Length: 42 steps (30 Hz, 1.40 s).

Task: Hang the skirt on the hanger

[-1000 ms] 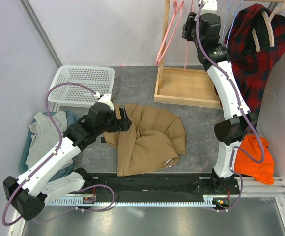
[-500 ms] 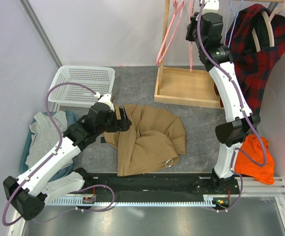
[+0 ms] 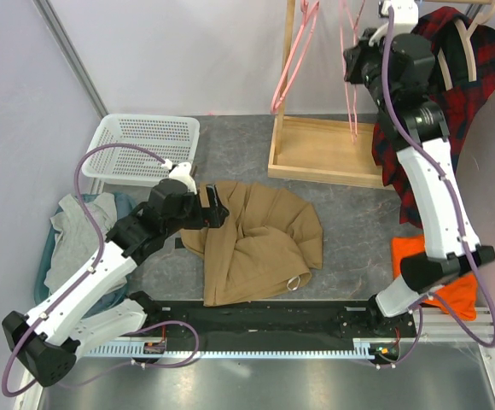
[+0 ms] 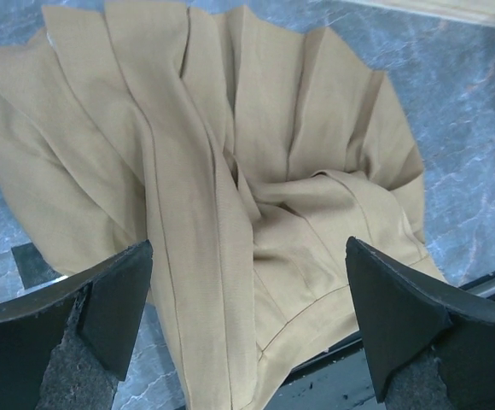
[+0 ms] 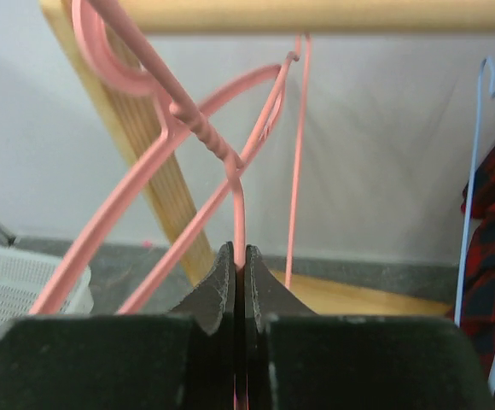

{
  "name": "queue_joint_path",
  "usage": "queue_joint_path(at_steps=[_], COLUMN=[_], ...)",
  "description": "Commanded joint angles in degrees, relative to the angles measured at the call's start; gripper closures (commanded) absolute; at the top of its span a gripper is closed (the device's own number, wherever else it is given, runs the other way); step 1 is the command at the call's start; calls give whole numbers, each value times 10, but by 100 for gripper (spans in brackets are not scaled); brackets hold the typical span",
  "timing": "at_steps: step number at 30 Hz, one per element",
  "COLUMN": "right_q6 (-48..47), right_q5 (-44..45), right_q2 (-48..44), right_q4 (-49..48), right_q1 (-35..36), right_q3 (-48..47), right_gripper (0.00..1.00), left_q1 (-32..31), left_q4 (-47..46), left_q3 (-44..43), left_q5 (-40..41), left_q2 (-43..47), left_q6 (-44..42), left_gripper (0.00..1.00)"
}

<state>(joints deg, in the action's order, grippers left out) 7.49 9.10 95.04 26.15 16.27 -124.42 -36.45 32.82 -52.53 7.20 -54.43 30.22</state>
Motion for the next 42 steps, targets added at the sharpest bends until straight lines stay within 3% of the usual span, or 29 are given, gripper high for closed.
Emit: queue_joint_path(at_steps=[1, 5, 9, 12, 17, 19, 23, 25, 27, 28, 29, 30, 34, 42], right_q6=[32, 70, 77, 78, 74, 71, 53, 46, 42, 41, 41, 42, 47, 56], right_q5=[-64, -108, -177, -232, -287, -313, -351, -382, -408, -430, -437, -443, -464, -438], right_q2=[-126, -258, -363, -429, -480, -489, -500, -510, -519, -522, -523, -530, -540, -544], right_q4=[66, 107, 153, 169, 183, 183, 187, 188, 184, 178, 175, 172, 137, 37], right_q1=[1, 1, 0, 0, 1, 1, 2, 2, 3, 3, 4, 11, 29, 117], right_q3=[110, 301, 433, 512, 573, 585, 624, 637, 657, 663, 675, 680, 707, 771], right_gripper=[100, 100, 100, 100, 100, 100, 100, 100, 100, 100, 100, 100, 100, 100], left_q1=[1, 1, -18, -70, -165, -200, -224, -224, -224, -221, -217, -210, -136, 54], left_q4=[-26, -14, 0, 1, 67, 94, 95, 81, 70, 67, 63, 48, -14, -117], left_q3=[11, 69, 139, 194, 219, 211, 202, 200, 189, 180, 162, 153, 111, 32], left_q5=[-45, -133, -206, -187, -75, 1, 52, 68, 94, 118, 127, 134, 128, 3], left_q2=[40, 66, 80, 101, 106, 81, 15, -33, -59, -81, -88, -95, -112, -210], left_q6=[-25, -5, 36, 87, 206, 245, 285, 285, 286, 285, 282, 272, 219, 106], left_gripper=[2, 21, 34, 36, 33, 32, 30, 36, 58, 67, 89, 98, 98, 98])
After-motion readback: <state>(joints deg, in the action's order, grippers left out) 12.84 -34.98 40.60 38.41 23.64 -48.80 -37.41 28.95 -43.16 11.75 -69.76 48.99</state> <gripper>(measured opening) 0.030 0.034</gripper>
